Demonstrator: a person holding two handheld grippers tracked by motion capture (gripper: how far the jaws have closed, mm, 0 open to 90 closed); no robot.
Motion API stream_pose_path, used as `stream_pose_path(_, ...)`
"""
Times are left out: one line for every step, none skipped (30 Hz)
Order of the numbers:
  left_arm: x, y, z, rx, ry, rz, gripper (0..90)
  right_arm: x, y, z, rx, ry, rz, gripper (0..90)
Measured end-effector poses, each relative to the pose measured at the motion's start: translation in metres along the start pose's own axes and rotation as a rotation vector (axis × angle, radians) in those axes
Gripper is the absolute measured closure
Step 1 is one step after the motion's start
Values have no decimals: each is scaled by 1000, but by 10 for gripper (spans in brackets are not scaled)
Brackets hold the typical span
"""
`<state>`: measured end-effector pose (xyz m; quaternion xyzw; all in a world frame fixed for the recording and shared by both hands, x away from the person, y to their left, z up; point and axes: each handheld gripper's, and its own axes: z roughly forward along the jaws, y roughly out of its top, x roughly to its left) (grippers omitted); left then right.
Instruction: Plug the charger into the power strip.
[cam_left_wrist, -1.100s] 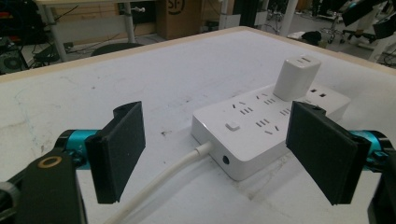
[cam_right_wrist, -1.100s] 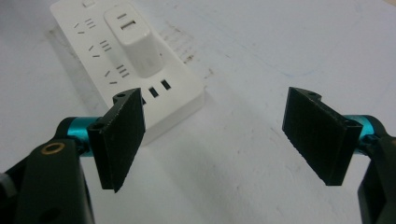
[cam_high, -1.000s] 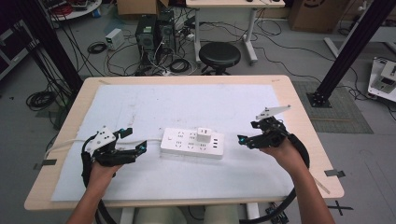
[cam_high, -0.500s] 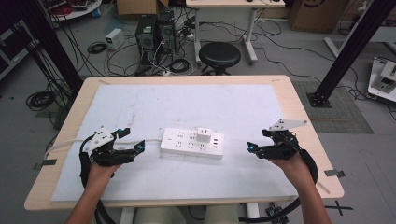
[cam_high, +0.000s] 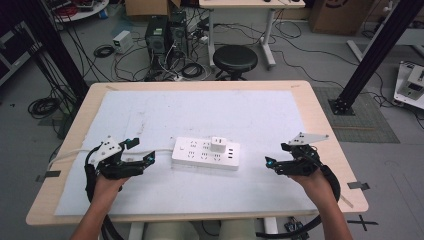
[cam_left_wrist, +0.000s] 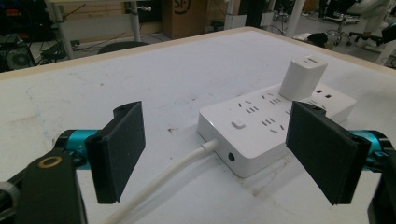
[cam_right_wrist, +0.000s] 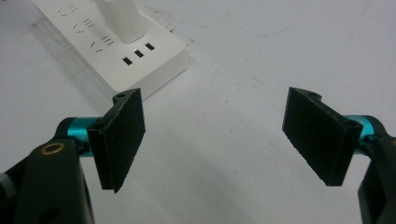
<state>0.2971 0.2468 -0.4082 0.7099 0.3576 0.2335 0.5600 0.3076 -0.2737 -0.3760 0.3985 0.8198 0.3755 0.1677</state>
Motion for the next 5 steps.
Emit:
stream_pose_path(0,0,0,-2,0,-1,198,0,0,0,0,-1,0,216)
stream_pose_path(0,0,0,-2,4,-1,198,0,0,0,0,1,0,216)
stream_pose_path(0,0,-1,-2,3,-1,198,0,0,-1,0,1,1,216)
stream_pose_path(0,-1,-1,-1,3,1,198,0,0,-1,0,0,5,216)
stream_pose_path(0,-1,-1,0,4,-4,198,-1,0,-1,-2,1,0,216)
